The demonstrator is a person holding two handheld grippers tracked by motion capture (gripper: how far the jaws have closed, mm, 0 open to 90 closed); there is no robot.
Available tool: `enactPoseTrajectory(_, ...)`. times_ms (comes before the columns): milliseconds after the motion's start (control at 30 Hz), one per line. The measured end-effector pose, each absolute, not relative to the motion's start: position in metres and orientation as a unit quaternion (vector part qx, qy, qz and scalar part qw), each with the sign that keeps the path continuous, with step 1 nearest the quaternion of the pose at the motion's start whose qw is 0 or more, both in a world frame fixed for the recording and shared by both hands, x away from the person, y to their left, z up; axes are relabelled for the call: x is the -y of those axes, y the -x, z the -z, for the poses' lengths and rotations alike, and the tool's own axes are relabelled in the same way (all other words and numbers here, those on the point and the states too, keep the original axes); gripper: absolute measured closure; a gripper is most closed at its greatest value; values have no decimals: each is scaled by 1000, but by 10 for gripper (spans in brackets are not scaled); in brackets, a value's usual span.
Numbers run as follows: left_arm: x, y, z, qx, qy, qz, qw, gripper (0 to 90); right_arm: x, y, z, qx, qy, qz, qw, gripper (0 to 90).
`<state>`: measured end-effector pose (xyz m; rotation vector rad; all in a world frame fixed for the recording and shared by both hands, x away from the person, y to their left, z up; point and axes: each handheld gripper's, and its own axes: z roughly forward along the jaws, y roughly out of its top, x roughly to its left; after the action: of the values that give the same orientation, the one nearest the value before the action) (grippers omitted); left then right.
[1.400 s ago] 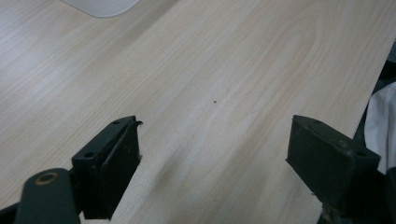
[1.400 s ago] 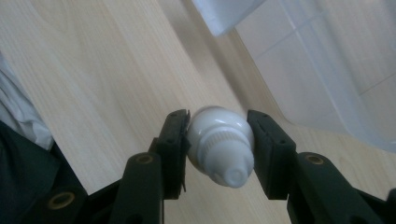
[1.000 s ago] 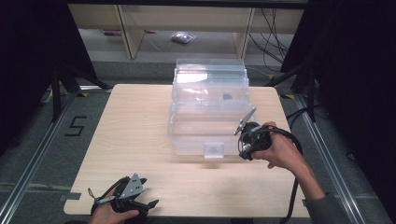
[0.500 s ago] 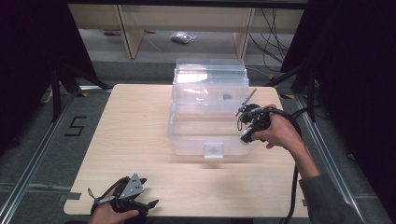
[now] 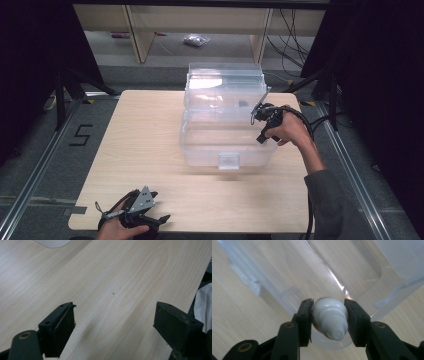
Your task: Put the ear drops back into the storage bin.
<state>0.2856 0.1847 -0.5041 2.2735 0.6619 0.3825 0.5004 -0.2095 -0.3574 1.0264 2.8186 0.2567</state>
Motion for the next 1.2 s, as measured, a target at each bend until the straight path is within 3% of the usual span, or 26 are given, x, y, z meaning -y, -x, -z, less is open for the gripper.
enactPoseTrajectory(533, -185, -286, 504, -258, -882, -149, 364, 166, 209, -526, 401, -917, -395, -42, 25, 602)
enactPoseTrajectory(1200, -185, -286, 504, -257, -883, -147, 364, 166, 206, -540, 425, -922, -386, -9, 25, 601)
